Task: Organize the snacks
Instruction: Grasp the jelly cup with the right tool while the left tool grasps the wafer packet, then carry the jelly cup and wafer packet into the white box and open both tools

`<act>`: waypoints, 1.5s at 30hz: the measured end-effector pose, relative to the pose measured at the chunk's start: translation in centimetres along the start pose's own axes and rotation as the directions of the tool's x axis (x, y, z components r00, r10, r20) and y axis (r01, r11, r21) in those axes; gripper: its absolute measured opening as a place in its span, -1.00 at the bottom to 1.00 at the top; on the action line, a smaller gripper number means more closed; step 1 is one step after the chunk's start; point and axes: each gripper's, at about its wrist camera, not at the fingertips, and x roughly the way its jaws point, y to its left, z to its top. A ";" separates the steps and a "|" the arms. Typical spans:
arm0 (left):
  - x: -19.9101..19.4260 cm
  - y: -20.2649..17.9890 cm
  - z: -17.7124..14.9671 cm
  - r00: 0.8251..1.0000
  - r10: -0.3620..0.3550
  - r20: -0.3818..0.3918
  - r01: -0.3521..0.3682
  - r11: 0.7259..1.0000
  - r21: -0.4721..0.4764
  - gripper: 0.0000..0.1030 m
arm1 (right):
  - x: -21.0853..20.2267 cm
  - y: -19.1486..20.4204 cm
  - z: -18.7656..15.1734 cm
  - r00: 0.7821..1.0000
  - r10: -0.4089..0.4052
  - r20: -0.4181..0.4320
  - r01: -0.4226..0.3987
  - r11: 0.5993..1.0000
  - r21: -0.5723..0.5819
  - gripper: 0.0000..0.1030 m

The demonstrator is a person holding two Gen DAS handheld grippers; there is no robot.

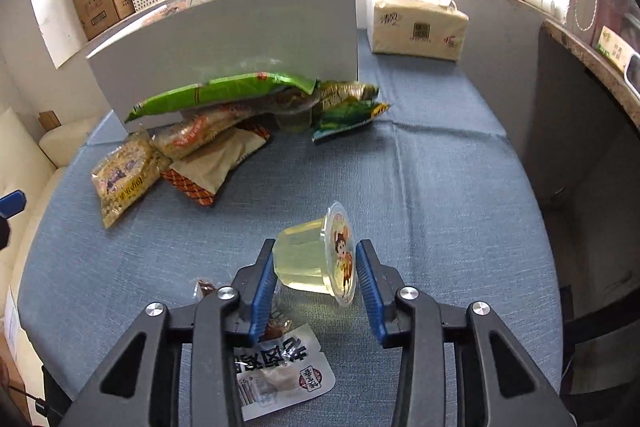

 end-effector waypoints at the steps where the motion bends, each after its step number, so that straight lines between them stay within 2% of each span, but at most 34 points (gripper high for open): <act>1: 0.3 0.0 0.1 1.000 0.001 -0.005 -0.001 1.000 0.010 1.00 | -0.4 0.0 0.2 1.000 -0.006 0.011 0.006 1.000 -0.004 -0.17; 8: 3.2 0.3 1.0 0.999 0.009 -0.040 -0.007 0.999 0.052 1.00 | -3.9 0.0 1.5 0.994 0.006 0.112 -0.003 1.000 -0.026 -0.17; 10: 4.4 0.2 1.2 0.997 0.048 -0.058 -0.043 0.995 0.095 1.00 | -5.4 0.4 1.6 0.990 0.023 0.136 -0.017 0.999 -0.042 -0.17; 14: 7.2 -0.1 1.9 0.991 0.078 -0.113 -0.054 0.978 0.202 1.00 | -7.6 1.0 1.8 0.984 0.055 0.167 -0.046 0.997 -0.055 -0.17; 17: 9.2 0.5 2.6 0.987 0.080 -0.142 -0.047 0.974 0.221 1.00 | -8.3 1.2 1.6 0.982 0.071 0.176 -0.062 0.997 -0.056 -0.17; 20: 10.9 0.8 3.1 0.979 0.132 -0.155 -0.088 0.960 0.264 1.00 | -8.4 1.4 1.3 0.982 0.085 0.168 -0.075 0.995 -0.065 -0.17; 24: 12.5 1.4 3.4 0.972 0.138 -0.188 -0.082 0.957 0.279 0.98 | -8.5 1.4 0.9 0.982 0.097 0.160 -0.088 0.994 -0.060 -0.17; 25: 12.7 1.6 3.4 0.971 0.139 -0.194 -0.081 0.957 0.279 0.91 | -8.5 1.4 0.8 0.982 0.097 0.160 -0.089 0.994 -0.057 -0.17; 28: 12.2 2.1 3.5 0.975 0.120 -0.186 -0.067 0.962 0.265 0.47 | -8.4 1.3 0.7 0.982 0.100 0.158 -0.092 0.994 -0.058 -0.17; 29: 11.9 2.2 3.6 0.976 0.129 -0.177 -0.078 0.960 0.269 0.06 | -8.4 1.3 0.6 0.982 0.102 0.158 -0.094 0.994 -0.056 -0.17; 30: 11.5 2.6 3.7 0.975 0.124 -0.182 -0.074 0.963 0.259 -0.15 | -8.4 1.3 0.6 0.982 0.103 0.157 -0.096 0.994 -0.056 -0.17; 35: 10.4 3.6 3.5 0.979 0.091 -0.184 -0.049 0.974 0.223 -0.32 | -8.3 1.7 0.4 0.982 0.107 0.153 -0.098 0.993 -0.064 -0.17; 41: 6.4 3.4 3.3 0.991 0.009 -0.135 0.014 0.985 0.171 -0.62 | -7.9 2.2 0.1 0.984 0.111 0.140 -0.101 0.992 -0.078 -0.17; 45: 4.0 2.8 3.1 0.995 0.004 -0.095 0.013 0.984 0.178 -0.63 | -7.8 2.4 0.1 0.984 0.113 0.138 -0.102 0.991 -0.082 -0.17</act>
